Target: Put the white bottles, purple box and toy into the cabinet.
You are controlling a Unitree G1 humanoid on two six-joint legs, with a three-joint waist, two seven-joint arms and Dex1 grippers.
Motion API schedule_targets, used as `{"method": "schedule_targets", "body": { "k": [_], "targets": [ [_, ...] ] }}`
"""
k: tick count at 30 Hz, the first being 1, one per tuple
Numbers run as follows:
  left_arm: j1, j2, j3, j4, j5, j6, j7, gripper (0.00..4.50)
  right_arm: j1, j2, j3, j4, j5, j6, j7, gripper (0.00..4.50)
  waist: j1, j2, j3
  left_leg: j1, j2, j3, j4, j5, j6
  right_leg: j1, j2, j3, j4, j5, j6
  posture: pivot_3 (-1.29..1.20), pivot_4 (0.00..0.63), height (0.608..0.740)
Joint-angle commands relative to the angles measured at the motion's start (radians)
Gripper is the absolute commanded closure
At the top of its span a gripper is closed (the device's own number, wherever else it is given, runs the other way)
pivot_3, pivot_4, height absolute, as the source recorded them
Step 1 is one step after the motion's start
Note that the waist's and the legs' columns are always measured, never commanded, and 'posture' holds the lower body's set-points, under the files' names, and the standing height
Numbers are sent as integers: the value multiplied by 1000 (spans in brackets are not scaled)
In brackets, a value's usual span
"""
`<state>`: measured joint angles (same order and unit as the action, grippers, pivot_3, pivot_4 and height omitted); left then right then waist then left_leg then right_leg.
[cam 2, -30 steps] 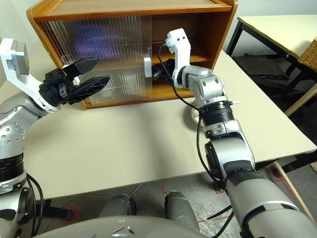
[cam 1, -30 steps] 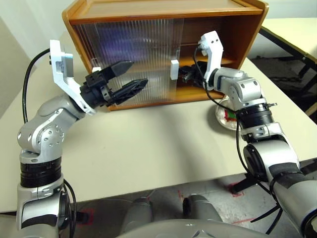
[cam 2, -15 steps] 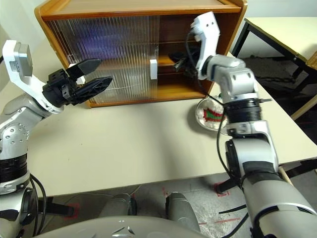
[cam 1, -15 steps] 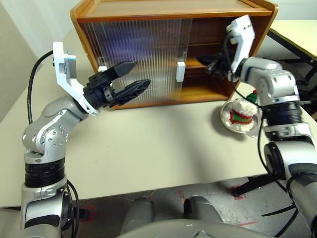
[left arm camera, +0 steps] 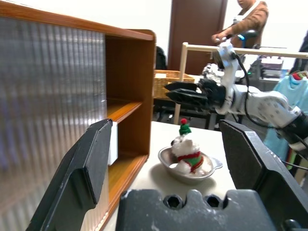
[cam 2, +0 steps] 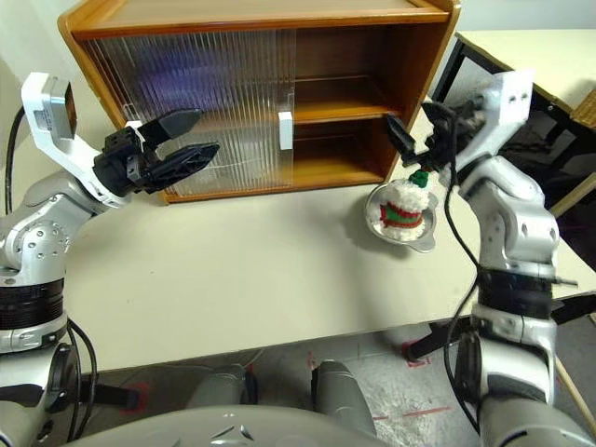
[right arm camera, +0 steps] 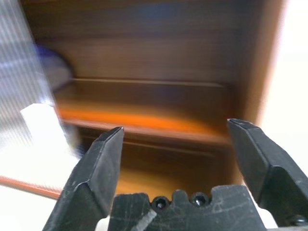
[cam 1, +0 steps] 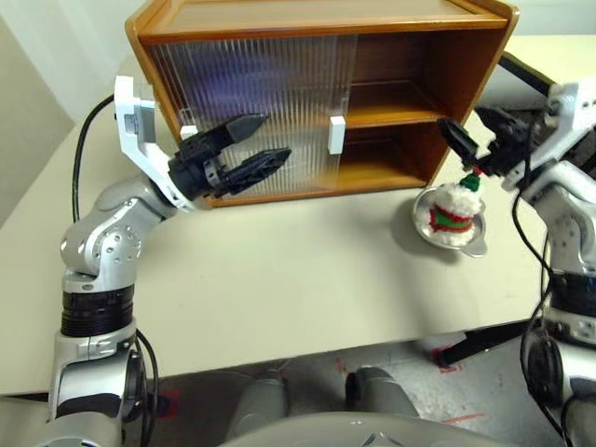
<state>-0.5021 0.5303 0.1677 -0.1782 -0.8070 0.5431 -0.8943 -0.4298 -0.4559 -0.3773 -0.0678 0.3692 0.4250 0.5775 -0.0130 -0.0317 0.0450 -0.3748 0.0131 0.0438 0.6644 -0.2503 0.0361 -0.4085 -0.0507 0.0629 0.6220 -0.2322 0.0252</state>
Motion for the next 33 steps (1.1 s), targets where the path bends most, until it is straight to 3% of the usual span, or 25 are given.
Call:
{"method": "schedule_targets", "body": {
  "k": [1,7,14,33],
  "targets": [
    [-19,-7,-24,21,19,-7,-16,0,107,47,-54,-114,63,-86,-16,42,-9,0,0,0,0,0,0,0,0,0,0,0,0,0,0,-12,0,740],
    [-29,-10,-28,28,22,-6,-20,0,280,86,-51,-142,80,-184,0,42,-35,0,0,3,0,1,1,0,0,2,1,1,2,0,0,-17,0,740],
    [-23,-5,-22,12,17,1,-10,0,388,86,1,-89,106,-163,43,42,-36,0,0,4,0,1,1,0,0,2,1,2,3,0,0,3,0,740],
    [-10,11,5,-29,7,14,26,0,321,61,68,179,63,-207,75,42,-22,0,0,4,0,1,1,0,0,2,1,2,3,0,0,55,0,740]
  ]
}}
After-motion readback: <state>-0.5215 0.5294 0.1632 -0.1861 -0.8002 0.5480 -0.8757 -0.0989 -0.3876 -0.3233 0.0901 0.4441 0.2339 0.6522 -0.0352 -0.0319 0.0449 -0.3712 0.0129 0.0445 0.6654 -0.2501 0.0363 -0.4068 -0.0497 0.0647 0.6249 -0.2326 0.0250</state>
